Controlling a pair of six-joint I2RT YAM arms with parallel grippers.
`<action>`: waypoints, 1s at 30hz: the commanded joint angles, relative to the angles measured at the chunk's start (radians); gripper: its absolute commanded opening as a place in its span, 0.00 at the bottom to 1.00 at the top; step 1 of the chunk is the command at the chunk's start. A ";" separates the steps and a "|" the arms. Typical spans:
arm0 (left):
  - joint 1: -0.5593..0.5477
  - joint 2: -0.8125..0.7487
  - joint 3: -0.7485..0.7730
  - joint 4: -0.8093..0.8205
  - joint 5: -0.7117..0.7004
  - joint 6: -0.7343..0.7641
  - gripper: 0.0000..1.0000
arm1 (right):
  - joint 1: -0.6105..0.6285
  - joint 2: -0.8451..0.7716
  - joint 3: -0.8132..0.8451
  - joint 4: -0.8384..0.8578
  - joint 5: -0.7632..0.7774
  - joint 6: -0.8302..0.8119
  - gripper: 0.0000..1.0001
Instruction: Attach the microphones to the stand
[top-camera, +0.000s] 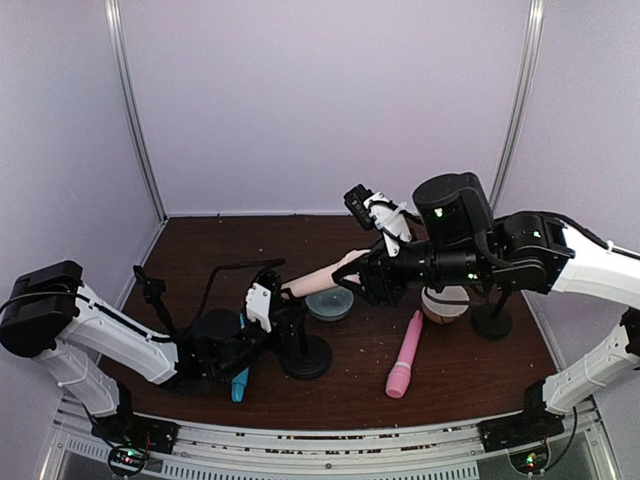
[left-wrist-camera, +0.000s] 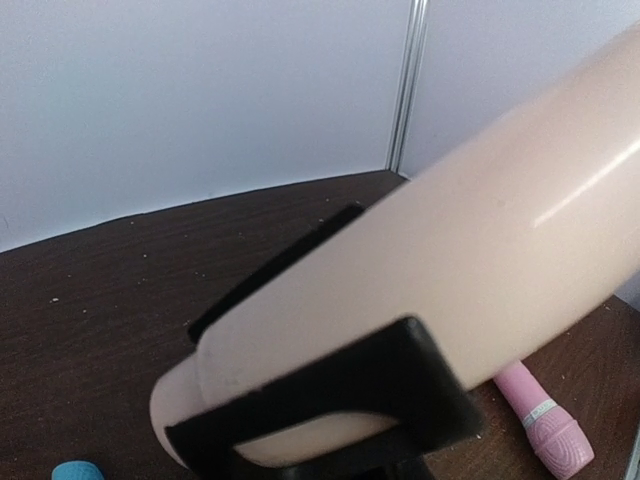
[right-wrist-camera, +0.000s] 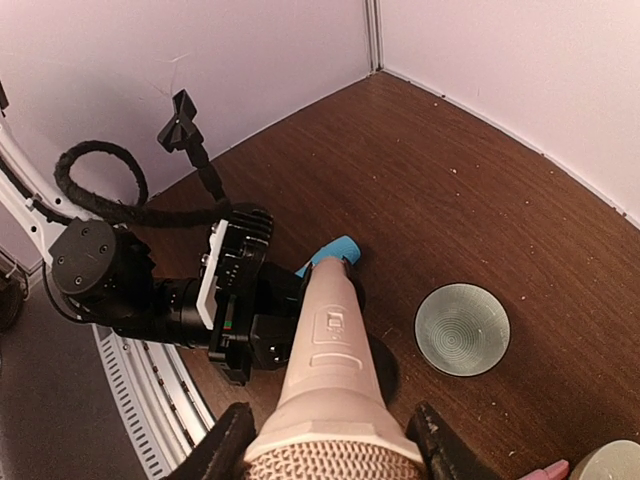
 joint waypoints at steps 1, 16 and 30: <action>-0.046 0.004 0.024 0.074 0.134 0.123 0.00 | 0.015 0.144 -0.030 -0.086 -0.057 0.073 0.00; -0.060 0.007 0.003 0.136 0.161 0.137 0.00 | 0.016 0.189 -0.060 -0.069 -0.081 -0.172 0.00; -0.061 0.003 0.004 0.141 0.180 0.144 0.00 | 0.017 0.242 -0.043 -0.042 -0.107 -0.279 0.00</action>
